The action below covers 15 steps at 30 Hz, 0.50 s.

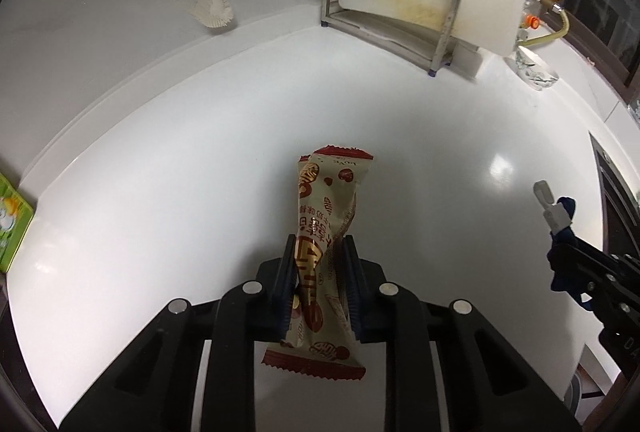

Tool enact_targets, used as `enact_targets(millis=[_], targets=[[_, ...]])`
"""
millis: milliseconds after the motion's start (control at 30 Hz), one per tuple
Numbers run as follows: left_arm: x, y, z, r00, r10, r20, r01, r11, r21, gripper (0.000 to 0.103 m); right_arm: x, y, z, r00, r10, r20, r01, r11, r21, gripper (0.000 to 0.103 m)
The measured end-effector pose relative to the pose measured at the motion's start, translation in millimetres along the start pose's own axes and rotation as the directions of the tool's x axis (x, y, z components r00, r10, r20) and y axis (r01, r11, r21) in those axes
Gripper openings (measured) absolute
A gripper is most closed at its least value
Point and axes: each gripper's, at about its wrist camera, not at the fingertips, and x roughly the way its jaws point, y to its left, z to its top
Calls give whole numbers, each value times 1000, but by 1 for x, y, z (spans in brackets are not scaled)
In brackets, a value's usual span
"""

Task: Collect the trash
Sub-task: 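Grasp the printed snack wrapper with the left tool, then carry strap and wrapper over the grey bin and open both tools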

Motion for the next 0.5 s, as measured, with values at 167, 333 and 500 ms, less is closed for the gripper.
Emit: enact_targets(millis=[167,333,500], targets=[[-28,-3,-16,1000,16,20,-16,1000,-16,22,-20,5,-15,1000,16,-7,-16,1000,-14,19],[-54,-8,-34,999,31,32,-29,999,-36,22,-43,7,-32,999,45,-6,-45,999,-25,19],[-80,-19,-54,998,43,52,-41,999,-34,22,-65,3,-53,998,63,-4,-63,997,-33,19]])
